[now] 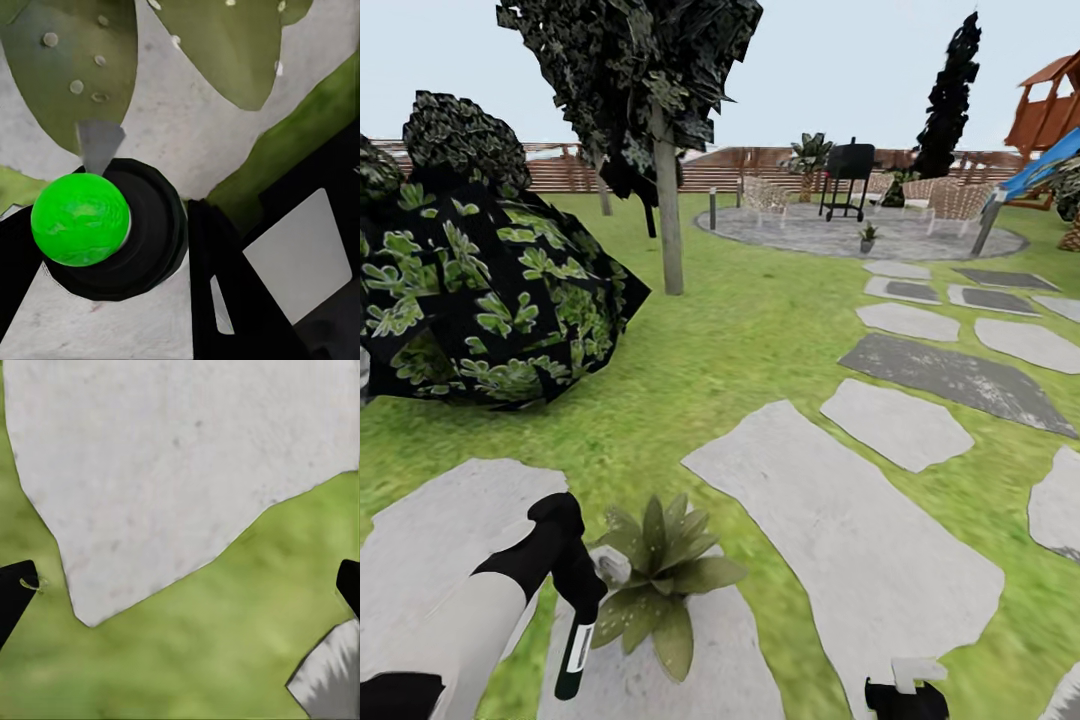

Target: Pick up the pesticide atomizer in the garden and spray insectifuge to fully cover both potted plants in the garden.

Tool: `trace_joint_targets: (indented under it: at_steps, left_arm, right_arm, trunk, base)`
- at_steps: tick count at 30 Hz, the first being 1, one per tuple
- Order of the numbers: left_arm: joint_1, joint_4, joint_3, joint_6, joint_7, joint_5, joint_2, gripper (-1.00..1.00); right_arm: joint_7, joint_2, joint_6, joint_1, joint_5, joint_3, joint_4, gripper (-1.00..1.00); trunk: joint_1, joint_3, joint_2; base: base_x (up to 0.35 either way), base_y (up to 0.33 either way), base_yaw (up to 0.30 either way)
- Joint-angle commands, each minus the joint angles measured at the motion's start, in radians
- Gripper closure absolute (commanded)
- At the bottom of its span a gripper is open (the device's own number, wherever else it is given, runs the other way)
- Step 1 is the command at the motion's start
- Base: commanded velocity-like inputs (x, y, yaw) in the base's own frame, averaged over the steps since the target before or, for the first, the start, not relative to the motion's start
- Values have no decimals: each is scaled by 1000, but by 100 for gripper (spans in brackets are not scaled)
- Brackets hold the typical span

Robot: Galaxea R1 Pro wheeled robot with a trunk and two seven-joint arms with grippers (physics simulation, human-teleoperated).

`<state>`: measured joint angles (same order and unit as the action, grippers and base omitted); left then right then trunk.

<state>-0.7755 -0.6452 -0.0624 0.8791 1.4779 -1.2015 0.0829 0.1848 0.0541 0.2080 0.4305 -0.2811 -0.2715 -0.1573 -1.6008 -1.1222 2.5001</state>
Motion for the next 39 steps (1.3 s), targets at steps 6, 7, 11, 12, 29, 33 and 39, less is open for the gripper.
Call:
trace_joint_targets:
  at_steps: [6,7,11,12,29,33,39]
  left_arm:
    - [0,-1,-4,11,10,-7,6,100]
    - [0,-1,-4,11,10,-8,7,100]
    - [-1,-1,-4,11,10,-9,8,100]
    - [-1,-1,-4,11,10,-9,8,100]
    - [-96,14,-4,7,93,-75,26,100]
    - [-128,12,-2,2,93,-248,28,100]
    - [-133,5,1,3,93,-265,27,100]
  right_arm:
    - [1,0,4,1,-11,-8,2,-100]
    - [1,0,4,1,-11,-8,2,-100]
    - [1,0,4,1,-11,-8,2,-100]
    - [1,0,4,1,-11,-8,2,-100]
    - [1,0,4,1,-10,-8,1,-100]
    - [1,-2,4,1,-10,-8,1,-100]
    - [1,5,5,1,-11,-8,-1,-100]
  trunk:
    - [0,-1,0]
    - [0,-1,0]
    - [0,-1,0]
    - [0,-1,0]
    - [0,-1,0]
    - [0,-3,0]
    - [0,-6,0]
  base:
    - [66,-305,272]
    - [9,-312,274]
    - [-50,-312,274]
    - [-112,-312,274]
    - [-72,-150,164]
    - [0,0,53]
    - [0,0,86]
